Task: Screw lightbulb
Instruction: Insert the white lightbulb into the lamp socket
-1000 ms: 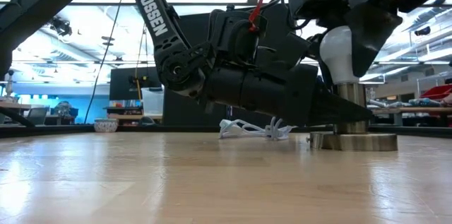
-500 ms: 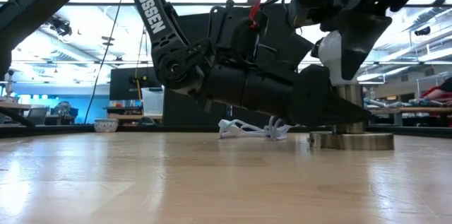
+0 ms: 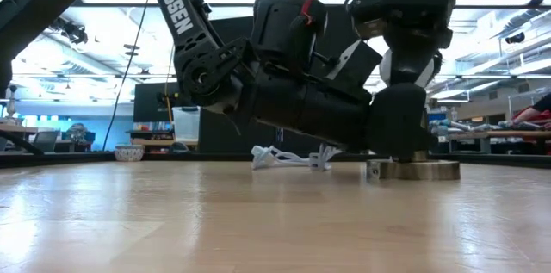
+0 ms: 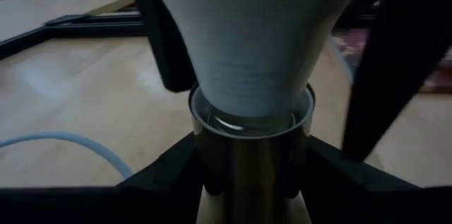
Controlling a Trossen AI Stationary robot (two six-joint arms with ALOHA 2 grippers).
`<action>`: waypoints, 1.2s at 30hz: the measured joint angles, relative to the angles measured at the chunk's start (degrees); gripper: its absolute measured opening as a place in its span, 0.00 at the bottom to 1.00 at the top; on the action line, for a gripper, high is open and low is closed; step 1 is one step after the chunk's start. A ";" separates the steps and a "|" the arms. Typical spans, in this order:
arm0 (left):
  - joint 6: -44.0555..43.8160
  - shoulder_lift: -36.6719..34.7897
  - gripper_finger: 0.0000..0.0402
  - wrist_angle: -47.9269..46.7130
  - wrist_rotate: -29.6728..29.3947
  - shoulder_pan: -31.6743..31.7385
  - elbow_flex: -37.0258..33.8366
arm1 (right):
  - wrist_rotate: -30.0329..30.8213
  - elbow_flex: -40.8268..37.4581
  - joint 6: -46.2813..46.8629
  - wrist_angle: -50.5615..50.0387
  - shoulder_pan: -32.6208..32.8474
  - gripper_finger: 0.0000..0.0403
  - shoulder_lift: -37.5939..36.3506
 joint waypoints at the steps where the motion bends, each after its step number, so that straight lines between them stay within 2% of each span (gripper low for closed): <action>1: -0.33 0.00 0.49 0.00 -1.04 -0.15 0.00 | 0.41 0.00 1.41 0.02 -0.01 0.62 0.00; 8: -3.24 0.00 0.49 -0.04 -8.71 -1.31 -0.02 | 2.96 0.00 11.58 0.50 -0.63 0.62 0.11; 12: -3.30 0.00 0.49 -0.04 -10.93 -1.80 -0.04 | 4.08 -0.02 15.08 0.88 -0.63 0.62 0.17; 21: -3.26 0.00 0.49 0.00 -11.28 -1.87 -0.07 | 4.13 -0.09 12.45 1.56 -0.63 0.63 0.17; 30: -3.39 0.00 0.49 0.26 -10.74 -1.83 -0.17 | 3.77 -0.28 10.06 1.91 -0.51 0.81 0.27; 36: -3.24 0.00 0.49 0.15 -10.22 -1.83 -0.15 | 4.02 -0.31 8.82 1.85 -0.50 0.84 -0.77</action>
